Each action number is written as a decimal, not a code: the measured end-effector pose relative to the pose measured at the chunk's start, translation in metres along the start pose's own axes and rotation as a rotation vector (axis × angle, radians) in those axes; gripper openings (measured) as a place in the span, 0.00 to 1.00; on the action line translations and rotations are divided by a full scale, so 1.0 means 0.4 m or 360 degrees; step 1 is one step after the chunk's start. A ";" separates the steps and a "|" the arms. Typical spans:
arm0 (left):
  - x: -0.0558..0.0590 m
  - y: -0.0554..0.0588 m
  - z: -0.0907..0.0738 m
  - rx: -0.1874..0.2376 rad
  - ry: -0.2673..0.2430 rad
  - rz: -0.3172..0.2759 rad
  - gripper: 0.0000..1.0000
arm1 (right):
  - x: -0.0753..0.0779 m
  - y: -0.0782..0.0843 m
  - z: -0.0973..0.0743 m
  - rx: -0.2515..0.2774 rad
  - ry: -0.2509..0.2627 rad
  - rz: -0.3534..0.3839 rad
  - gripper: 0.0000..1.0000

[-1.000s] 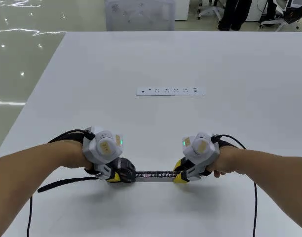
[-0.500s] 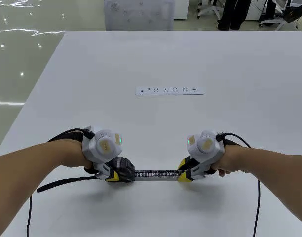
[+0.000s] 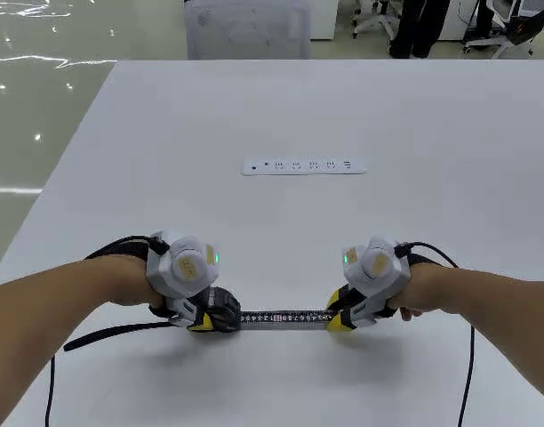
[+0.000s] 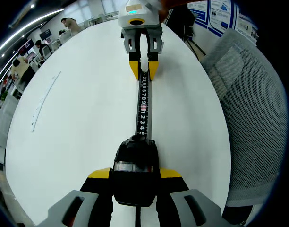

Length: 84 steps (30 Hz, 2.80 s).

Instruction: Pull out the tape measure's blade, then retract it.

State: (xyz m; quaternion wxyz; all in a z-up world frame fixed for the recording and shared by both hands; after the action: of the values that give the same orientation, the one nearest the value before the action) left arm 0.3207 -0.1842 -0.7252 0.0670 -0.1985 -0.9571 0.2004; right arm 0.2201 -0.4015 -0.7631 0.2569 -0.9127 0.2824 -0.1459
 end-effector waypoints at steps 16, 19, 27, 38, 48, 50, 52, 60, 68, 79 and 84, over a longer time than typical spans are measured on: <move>0.000 0.000 0.001 -0.0009 0.0005 -0.0001 0.32 | 0.006 0.022 -0.015 -0.0009 0.0004 0.0017 0.13; 0.000 0.000 0.001 -0.0007 0.0005 -0.0002 0.32 | 0.008 0.026 -0.017 -0.0011 0.0006 0.0019 0.13; -0.001 0.000 0.001 -0.0011 0.0001 -0.0004 0.32 | 0.015 0.041 -0.021 -0.0015 0.0010 0.0018 0.13; -0.002 -0.002 0.002 -0.0019 0.0004 -0.0008 0.32 | 0.016 0.057 -0.033 -0.0023 0.0015 0.0019 0.13; 0.000 -0.004 0.000 -0.0022 0.0000 -0.0012 0.32 | 0.019 0.067 -0.044 -0.0033 0.0017 0.0016 0.13; 0.000 -0.004 0.000 -0.0022 0.0000 -0.0013 0.32 | 0.019 0.069 -0.047 -0.0034 0.0018 0.0017 0.13; 0.000 -0.004 0.000 -0.0022 0.0001 -0.0014 0.32 | 0.019 0.072 -0.048 -0.0035 0.0019 0.0017 0.13; -0.001 -0.003 0.000 -0.0020 0.0003 -0.0018 0.32 | 0.023 0.083 -0.055 -0.0042 0.0025 0.0024 0.13; -0.002 -0.003 0.001 -0.0021 0.0003 -0.0018 0.32 | 0.026 0.094 -0.062 -0.0049 0.0033 0.0027 0.13; -0.004 -0.001 0.002 -0.0025 0.0003 -0.0016 0.32 | 0.030 0.114 -0.072 -0.0063 0.0043 0.0036 0.13; -0.002 -0.001 0.002 -0.0027 0.0003 -0.0014 0.32 | 0.029 0.121 -0.080 -0.0069 0.0046 0.0035 0.13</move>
State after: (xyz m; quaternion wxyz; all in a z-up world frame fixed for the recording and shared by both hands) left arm 0.3209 -0.1853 -0.7259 0.0671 -0.1950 -0.9595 0.1917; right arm 0.1949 -0.4550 -0.7620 0.2346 -0.9126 0.2993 -0.1501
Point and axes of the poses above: the centre of the closed fingertips' face, and the gripper's own axes: z roughly forward along the fingers, x roughly to its right, y roughly out of its underside, the point moved 7 cm from there along -z, roughly backward along the fingers, and after that the axes turned 11 degrees about y, right-handed, at the moved point
